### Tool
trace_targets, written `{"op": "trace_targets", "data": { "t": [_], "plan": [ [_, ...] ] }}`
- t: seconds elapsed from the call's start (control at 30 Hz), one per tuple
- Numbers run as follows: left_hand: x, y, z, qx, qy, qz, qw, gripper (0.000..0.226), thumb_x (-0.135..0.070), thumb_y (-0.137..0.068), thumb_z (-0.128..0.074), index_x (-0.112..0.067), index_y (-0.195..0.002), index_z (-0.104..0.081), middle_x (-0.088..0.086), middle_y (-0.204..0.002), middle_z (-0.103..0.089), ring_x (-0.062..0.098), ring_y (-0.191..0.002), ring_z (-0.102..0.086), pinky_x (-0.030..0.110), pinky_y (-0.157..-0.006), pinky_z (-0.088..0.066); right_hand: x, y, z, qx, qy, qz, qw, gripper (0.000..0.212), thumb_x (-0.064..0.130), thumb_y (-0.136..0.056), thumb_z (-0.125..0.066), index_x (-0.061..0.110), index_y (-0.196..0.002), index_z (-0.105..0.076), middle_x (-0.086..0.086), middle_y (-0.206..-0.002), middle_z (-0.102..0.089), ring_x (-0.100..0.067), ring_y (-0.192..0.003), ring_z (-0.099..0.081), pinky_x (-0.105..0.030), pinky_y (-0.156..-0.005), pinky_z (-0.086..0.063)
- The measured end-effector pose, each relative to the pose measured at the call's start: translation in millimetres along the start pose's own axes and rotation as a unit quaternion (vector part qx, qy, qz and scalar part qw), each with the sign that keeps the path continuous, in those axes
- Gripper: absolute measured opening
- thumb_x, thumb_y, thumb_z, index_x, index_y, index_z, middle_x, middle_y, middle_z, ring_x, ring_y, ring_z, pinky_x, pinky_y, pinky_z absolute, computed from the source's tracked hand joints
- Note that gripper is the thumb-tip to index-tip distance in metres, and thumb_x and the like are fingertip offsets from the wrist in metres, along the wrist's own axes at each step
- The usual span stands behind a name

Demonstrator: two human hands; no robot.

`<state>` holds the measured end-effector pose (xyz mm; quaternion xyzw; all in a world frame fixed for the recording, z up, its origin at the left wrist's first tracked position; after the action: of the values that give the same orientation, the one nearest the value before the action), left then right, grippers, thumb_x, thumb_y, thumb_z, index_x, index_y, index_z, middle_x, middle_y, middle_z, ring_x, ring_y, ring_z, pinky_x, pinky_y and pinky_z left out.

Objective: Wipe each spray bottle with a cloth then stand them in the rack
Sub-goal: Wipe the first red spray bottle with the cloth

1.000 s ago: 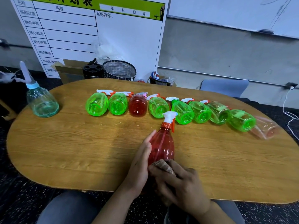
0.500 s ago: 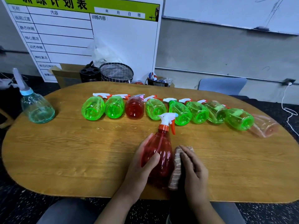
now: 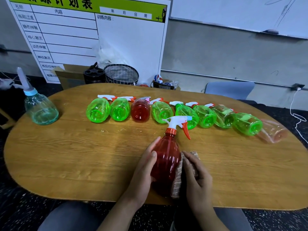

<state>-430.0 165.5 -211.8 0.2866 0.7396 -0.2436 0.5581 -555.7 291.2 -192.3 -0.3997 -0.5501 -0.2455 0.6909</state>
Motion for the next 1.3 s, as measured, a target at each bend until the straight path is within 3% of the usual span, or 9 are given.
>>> {"op": "trace_targets", "data": {
  "t": [0.1,0.2,0.33,0.5,0.73,0.83,0.93,1.03,1.3],
  "plan": [
    [0.7,-0.8,3.2,-0.012,-0.003,-0.008,1.0,0.047,-0.048,-0.107,-0.046,-0.046,-0.153,-0.052,-0.006,-0.162,-0.051,0.021,-0.153,-0.045,0.062,-0.125,-0.034,28.2,-6.2,1.1,-0.023,0.014,0.066,0.997,0.017,0.019,-0.101,-0.066,0.027,-0.114,-0.074,0.016,-0.116,-0.075,-0.003,-0.11,-0.069,-0.018,-0.095,-0.052],
    [0.5,-0.3,-0.1,-0.005,-0.009,-0.002,1.0,0.049,-0.051,-0.108,-0.043,-0.04,-0.155,-0.051,-0.012,-0.16,-0.053,0.012,-0.151,-0.046,0.049,-0.127,-0.035,66.5,-24.2,-7.9,0.012,0.088,0.152,0.984,0.019,0.024,-0.099,-0.066,0.023,-0.116,-0.075,0.015,-0.114,-0.074,-0.006,-0.108,-0.069,-0.016,-0.092,-0.048],
    [-3.3,0.4,-4.6,0.002,-0.018,-0.015,1.0,0.052,-0.039,-0.11,-0.037,-0.024,-0.159,-0.047,-0.009,-0.162,-0.052,0.011,-0.153,-0.043,0.045,-0.129,-0.031,63.9,-46.1,-34.0,0.083,0.242,0.162,0.953,0.028,0.043,-0.102,-0.059,0.036,-0.125,-0.074,0.008,-0.109,-0.07,-0.004,-0.097,-0.067,-0.03,-0.084,-0.054],
    [-0.4,-0.5,0.1,-0.007,-0.026,-0.017,0.999,0.049,-0.04,-0.11,-0.037,-0.029,-0.157,-0.048,-0.014,-0.161,-0.052,0.007,-0.153,-0.041,0.045,-0.131,-0.028,53.6,-25.1,-38.6,0.111,0.26,0.214,0.935,0.035,0.05,-0.104,-0.053,0.039,-0.134,-0.068,0.002,-0.123,-0.067,-0.013,-0.099,-0.071,-0.039,-0.076,-0.06],
    [-0.5,-4.5,7.4,-0.037,-0.013,-0.016,0.999,0.045,-0.049,-0.109,-0.039,-0.046,-0.151,-0.055,-0.01,-0.16,-0.054,0.015,-0.151,-0.046,0.053,-0.129,-0.03,51.9,37.2,-39.7,0.234,0.297,0.406,0.832,0.036,0.033,-0.101,-0.071,0.033,-0.137,-0.07,-0.001,-0.114,-0.069,-0.015,-0.08,-0.071,-0.031,-0.064,-0.06],
    [1.8,-3.4,6.3,-0.037,0.0,-0.01,0.999,0.046,-0.051,-0.109,-0.04,-0.044,-0.153,-0.053,-0.006,-0.161,-0.053,0.019,-0.152,-0.046,0.055,-0.129,-0.029,64.7,28.9,-34.2,0.229,0.252,0.378,0.861,0.032,0.031,-0.103,-0.065,0.032,-0.136,-0.07,0.001,-0.112,-0.068,-0.011,-0.082,-0.069,-0.025,-0.069,-0.058],
    [3.4,-2.0,2.0,-0.028,-0.012,-0.007,1.0,0.048,-0.046,-0.11,-0.04,-0.034,-0.155,-0.052,-0.004,-0.161,-0.053,0.019,-0.153,-0.044,0.056,-0.13,-0.026,79.1,-12.9,-27.1,0.128,0.228,0.289,0.921,0.032,0.036,-0.105,-0.058,0.03,-0.132,-0.072,0.002,-0.107,-0.064,-0.006,-0.087,-0.064,-0.021,-0.075,-0.052],
    [0.0,-0.1,-3.2,-0.011,-0.04,-0.015,0.999,0.049,-0.039,-0.11,-0.035,-0.028,-0.155,-0.05,-0.013,-0.158,-0.055,0.009,-0.151,-0.045,0.05,-0.129,-0.032,70.8,-42.6,-36.1,0.078,0.251,0.207,0.942,0.03,0.039,-0.103,-0.058,0.034,-0.128,-0.074,0.007,-0.106,-0.064,-0.008,-0.09,-0.065,-0.036,-0.078,-0.055],
    [0.3,-2.8,4.3,-0.03,-0.018,-0.009,0.999,0.05,-0.044,-0.11,-0.036,-0.031,-0.156,-0.05,-0.002,-0.158,-0.057,0.018,-0.149,-0.05,0.052,-0.128,-0.034,58.3,13.6,-39.0,0.166,0.24,0.331,0.897,0.031,0.033,-0.104,-0.063,0.029,-0.134,-0.072,-0.002,-0.111,-0.066,-0.015,-0.083,-0.069,-0.035,-0.068,-0.059]
  ]
}}
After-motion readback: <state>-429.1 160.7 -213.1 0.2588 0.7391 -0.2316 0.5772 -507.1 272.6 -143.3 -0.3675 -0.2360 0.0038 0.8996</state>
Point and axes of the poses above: each hand's wrist, its own y-axis away from the middle knuckle, its own z-axis out of the back of the hand, x = y × z, the point moved 8 cm from there along -y, towards the middle knuckle
